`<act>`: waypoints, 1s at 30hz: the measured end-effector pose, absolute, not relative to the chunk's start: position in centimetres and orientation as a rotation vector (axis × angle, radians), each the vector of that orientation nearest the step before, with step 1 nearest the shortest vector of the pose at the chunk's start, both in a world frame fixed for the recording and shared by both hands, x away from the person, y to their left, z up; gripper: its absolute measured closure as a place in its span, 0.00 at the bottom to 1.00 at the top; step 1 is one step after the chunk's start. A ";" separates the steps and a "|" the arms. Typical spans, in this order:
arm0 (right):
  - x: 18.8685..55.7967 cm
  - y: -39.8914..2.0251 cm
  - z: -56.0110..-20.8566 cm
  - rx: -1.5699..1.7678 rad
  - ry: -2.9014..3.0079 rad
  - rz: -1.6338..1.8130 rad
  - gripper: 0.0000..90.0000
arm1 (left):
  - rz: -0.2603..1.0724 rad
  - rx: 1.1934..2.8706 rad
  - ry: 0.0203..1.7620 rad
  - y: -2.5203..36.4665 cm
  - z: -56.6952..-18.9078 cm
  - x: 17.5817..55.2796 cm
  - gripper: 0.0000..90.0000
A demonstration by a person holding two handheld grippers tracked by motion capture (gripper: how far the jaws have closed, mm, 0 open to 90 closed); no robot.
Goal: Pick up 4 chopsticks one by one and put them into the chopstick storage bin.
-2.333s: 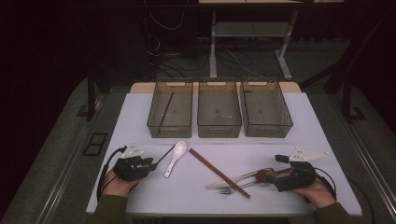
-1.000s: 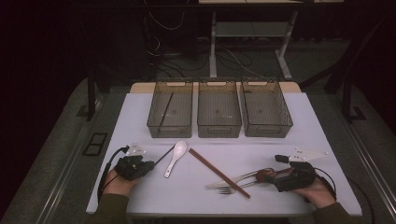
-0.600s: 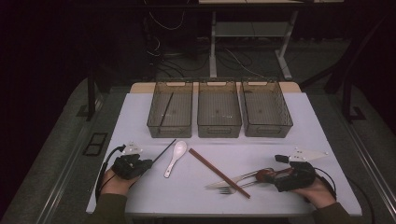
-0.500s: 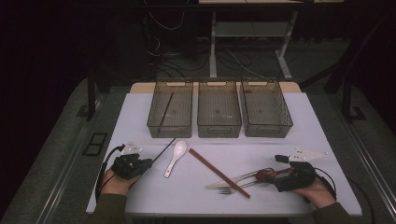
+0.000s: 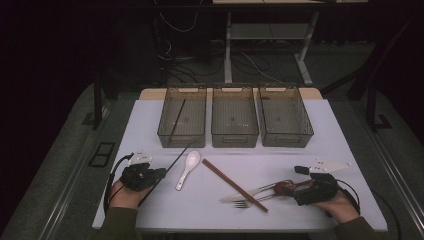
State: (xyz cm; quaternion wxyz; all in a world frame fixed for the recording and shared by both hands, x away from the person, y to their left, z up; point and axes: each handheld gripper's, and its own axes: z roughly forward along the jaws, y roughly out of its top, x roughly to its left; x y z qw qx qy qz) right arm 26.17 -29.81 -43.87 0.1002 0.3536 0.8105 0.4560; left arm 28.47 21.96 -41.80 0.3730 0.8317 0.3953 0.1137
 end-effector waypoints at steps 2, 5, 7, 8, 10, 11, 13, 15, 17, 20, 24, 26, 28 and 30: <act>26.2 -29.8 -43.9 1.045 2.396 1.347 0.06 | 0.294 2.121 1.008 21.8 -41.6 28.4 0.95; 26.2 -29.8 -43.9 1.046 2.395 1.347 0.06 | 0.303 2.102 1.012 21.7 -41.2 28.3 0.95; 26.2 -29.8 -43.9 1.045 2.394 1.348 0.06 | 0.307 2.101 1.004 21.7 -40.9 28.3 0.95; 26.2 -29.8 -43.9 1.045 2.395 1.347 0.06 | 0.303 2.094 1.002 21.7 -40.9 28.3 0.95; 26.2 -29.8 -43.9 1.045 2.396 1.347 0.06 | 0.305 2.086 0.998 21.7 -40.7 28.3 0.95; 26.2 -29.8 -43.9 1.045 2.396 1.347 0.06 | 0.300 2.082 0.998 21.7 -40.6 28.3 0.95; 26.2 -29.8 -43.9 1.046 2.395 1.347 0.06 | 0.296 2.063 0.997 21.6 -40.4 28.4 0.95; 26.2 -29.8 -43.9 1.047 2.395 1.347 0.06 | 0.297 2.055 0.995 21.6 -40.1 28.5 0.95; 26.2 -29.8 -43.9 1.047 2.396 1.347 0.06 | 0.294 2.040 0.995 21.7 -39.9 28.6 0.95; 26.2 -29.8 -43.9 1.048 2.396 1.347 0.06 | 0.296 2.027 1.005 21.8 -39.6 28.8 0.95; 26.2 -29.8 -43.9 1.053 2.396 1.347 0.06 | 0.308 2.017 0.993 21.7 -39.1 29.1 0.95; 26.2 -29.8 -43.9 1.054 2.396 1.346 0.06 | 0.308 2.011 0.985 21.6 -38.9 29.4 0.95; 26.2 -29.8 -43.9 1.055 2.395 1.347 0.06 | 0.313 2.009 0.979 21.5 -38.6 29.7 0.95; 26.2 -29.8 -43.9 1.055 2.393 1.346 0.06 | 0.311 2.003 0.972 21.3 -38.4 30.1 0.95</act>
